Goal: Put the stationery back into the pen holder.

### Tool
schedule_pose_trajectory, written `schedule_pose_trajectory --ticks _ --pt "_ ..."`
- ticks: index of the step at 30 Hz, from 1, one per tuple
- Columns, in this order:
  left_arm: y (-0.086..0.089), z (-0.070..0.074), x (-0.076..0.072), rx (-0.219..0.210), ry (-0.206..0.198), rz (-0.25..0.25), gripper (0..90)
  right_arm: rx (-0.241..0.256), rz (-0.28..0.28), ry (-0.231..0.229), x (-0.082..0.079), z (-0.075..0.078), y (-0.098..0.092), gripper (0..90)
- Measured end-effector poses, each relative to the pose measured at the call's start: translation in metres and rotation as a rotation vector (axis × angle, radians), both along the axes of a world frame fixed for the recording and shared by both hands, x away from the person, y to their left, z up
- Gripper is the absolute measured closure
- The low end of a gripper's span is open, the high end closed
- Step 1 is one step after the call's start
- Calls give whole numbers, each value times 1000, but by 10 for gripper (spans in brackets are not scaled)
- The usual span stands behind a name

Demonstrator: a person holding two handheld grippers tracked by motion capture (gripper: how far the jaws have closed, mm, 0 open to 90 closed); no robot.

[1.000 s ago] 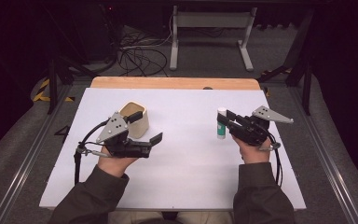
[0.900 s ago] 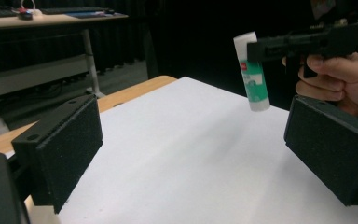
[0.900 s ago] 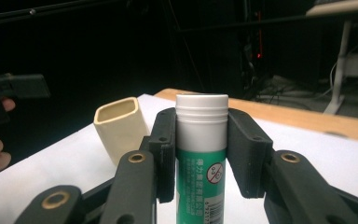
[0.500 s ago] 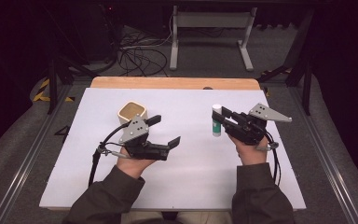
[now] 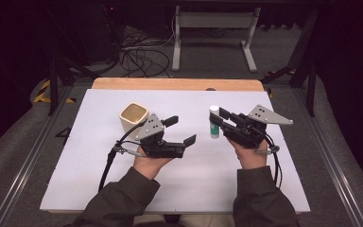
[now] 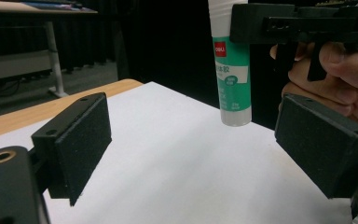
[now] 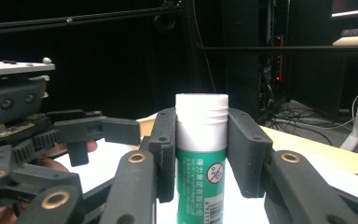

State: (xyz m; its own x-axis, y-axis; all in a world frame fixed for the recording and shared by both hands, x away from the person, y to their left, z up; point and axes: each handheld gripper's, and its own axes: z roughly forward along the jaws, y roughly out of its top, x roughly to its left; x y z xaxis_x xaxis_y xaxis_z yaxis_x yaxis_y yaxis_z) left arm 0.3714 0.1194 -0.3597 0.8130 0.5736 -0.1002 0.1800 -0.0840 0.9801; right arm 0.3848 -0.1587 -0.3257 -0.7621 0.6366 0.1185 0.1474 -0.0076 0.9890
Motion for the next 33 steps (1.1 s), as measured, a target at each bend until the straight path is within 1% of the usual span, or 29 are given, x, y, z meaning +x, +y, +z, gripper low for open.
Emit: schedule_pose_trajectory --ticks 6,8,11,16,21,28,33 --pt "-9 0 4 -27 13 -26 151 0 13 -20 -2 1 4 657" --pt "-11 1 6 -27 13 -31 163 2 16 -22 -3 2 5 657" --pt "-16 0 8 -39 26 -44 183 0 21 -26 -4 2 7 657" --pt "-22 -1 10 -42 34 -62 207 -3 26 -33 -5 2 10 657" --pt "-25 -2 13 -53 34 -62 236 -4 30 -39 -6 2 11 657" --pt "-28 -5 18 -75 57 -64 276 -7 30 -46 -6 1 14 657" --pt "-31 -6 20 -67 62 -72 288 -3 31 -51 -7 0 15 657"
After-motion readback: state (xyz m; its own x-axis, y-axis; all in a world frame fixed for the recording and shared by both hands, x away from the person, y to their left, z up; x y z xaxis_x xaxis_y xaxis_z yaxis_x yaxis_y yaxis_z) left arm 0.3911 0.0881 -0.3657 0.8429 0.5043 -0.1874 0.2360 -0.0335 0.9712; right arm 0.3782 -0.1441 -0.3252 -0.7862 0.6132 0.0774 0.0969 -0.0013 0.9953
